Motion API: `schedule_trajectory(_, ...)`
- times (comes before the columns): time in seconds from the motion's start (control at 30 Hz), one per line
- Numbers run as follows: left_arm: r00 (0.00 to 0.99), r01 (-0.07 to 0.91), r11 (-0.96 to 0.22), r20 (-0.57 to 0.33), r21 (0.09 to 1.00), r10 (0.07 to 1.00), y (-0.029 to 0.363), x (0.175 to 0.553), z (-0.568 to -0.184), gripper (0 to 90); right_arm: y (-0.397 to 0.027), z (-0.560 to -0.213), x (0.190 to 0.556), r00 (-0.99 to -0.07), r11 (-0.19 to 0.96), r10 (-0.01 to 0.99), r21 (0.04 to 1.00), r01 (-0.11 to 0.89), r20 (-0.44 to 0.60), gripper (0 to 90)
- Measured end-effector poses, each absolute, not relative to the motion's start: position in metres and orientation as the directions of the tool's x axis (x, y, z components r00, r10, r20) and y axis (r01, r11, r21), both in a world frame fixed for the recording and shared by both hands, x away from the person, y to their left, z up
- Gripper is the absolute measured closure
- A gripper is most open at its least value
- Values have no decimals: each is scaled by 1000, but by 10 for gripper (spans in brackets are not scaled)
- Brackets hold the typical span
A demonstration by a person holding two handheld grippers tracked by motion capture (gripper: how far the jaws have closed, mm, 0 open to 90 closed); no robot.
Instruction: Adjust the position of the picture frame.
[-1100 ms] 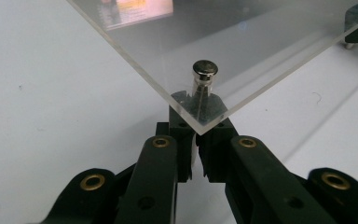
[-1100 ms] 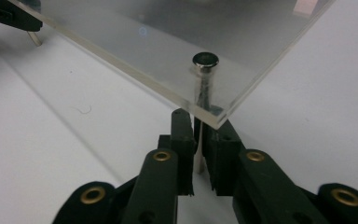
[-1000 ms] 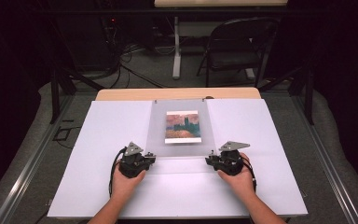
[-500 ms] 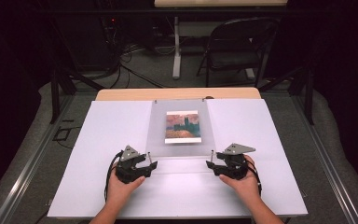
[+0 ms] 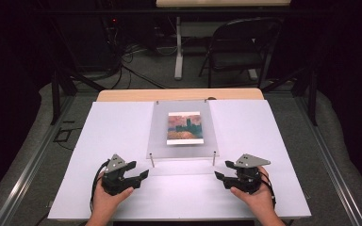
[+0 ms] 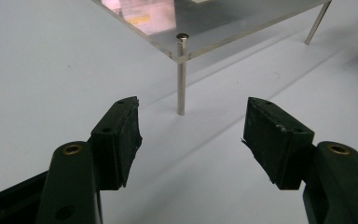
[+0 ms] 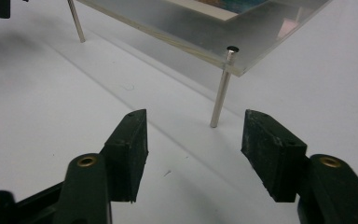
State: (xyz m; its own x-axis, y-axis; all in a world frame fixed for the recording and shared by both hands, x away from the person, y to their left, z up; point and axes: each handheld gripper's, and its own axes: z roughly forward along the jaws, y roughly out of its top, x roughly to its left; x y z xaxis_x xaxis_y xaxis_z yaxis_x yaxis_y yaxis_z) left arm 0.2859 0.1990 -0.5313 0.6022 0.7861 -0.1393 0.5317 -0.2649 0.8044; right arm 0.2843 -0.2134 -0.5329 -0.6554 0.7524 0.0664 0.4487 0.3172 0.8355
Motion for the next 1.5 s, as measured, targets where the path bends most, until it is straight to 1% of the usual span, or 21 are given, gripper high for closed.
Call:
schedule_trajectory(0.13, 599, 516, -249, -138, 820, 789, 203, 287, -529, 362, -217, -531, 285, -657, 318, 752, 841, 437, 56, 456)
schedule_trajectory(0.23, 597, 522, -244, -146, 817, 789, 204, 288, -529, 364, -221, -532, 285, -650, 322, 758, 835, 445, 54, 466)
schedule_trajectory(0.33, 597, 519, -241, -146, 820, 789, 205, 288, -529, 369, -222, -532, 286, -638, 309, 768, 836, 453, 62, 462)
schedule_trajectory(0.5, 589, 539, -220, -177, 813, 789, 207, 293, -527, 367, -226, -528, 286, -633, 290, 771, 846, 447, 71, 425)
schedule_trajectory(0.6, 582, 539, -203, -187, 817, 791, 208, 298, -521, 367, -226, -524, 287, -633, 287, 771, 850, 442, 69, 422)
schedule_trajectory(0.67, 576, 529, -176, -198, 830, 793, 209, 310, -509, 368, -229, -516, 291, -637, 298, 769, 853, 428, 51, 422)
schedule_trajectory(0.77, 571, 519, -176, -186, 837, 800, 209, 322, -498, 370, -232, -508, 300, -632, 294, 773, 856, 426, 50, 423)
schedule_trajectory(0.9, 572, 523, -145, -220, 840, 790, 210, 342, -487, 384, -233, -501, 316, -623, 304, 781, 851, 429, 35, 422)
schedule_trajectory(0.97, 565, 529, -135, -229, 838, 793, 209, 349, -485, 389, -233, -500, 319, -621, 303, 783, 847, 436, 39, 423)
schedule_trajectory(1.0, 565, 532, -133, -233, 837, 792, 209, 357, -484, 397, -233, -498, 331, -619, 295, 783, 844, 449, 56, 429)
schedule_trajectory(1.07, 561, 538, -129, -240, 833, 792, 208, 360, -484, 398, -233, -497, 337, -616, 291, 786, 842, 455, 61, 429)
schedule_trajectory(1.1, 560, 545, -129, -245, 828, 791, 207, 368, -483, 397, -233, -496, 342, -612, 292, 788, 839, 459, 60, 427)
schedule_trajectory(1.27, 556, 558, -148, -236, 816, 797, 205, 382, -483, 397, -232, -490, 357, -607, 293, 792, 832, 470, 64, 424)
schedule_trajectory(1.37, 522, 592, -106, -280, 799, 806, 205, 400, -483, 395, -231, -485, 372, -598, 298, 799, 822, 485, 62, 407)
schedule_trajectory(1.5, 497, 605, -94, -283, 791, 820, 203, 416, -482, 394, -228, -481, 387, -596, 288, 798, 813, 506, 88, 393)
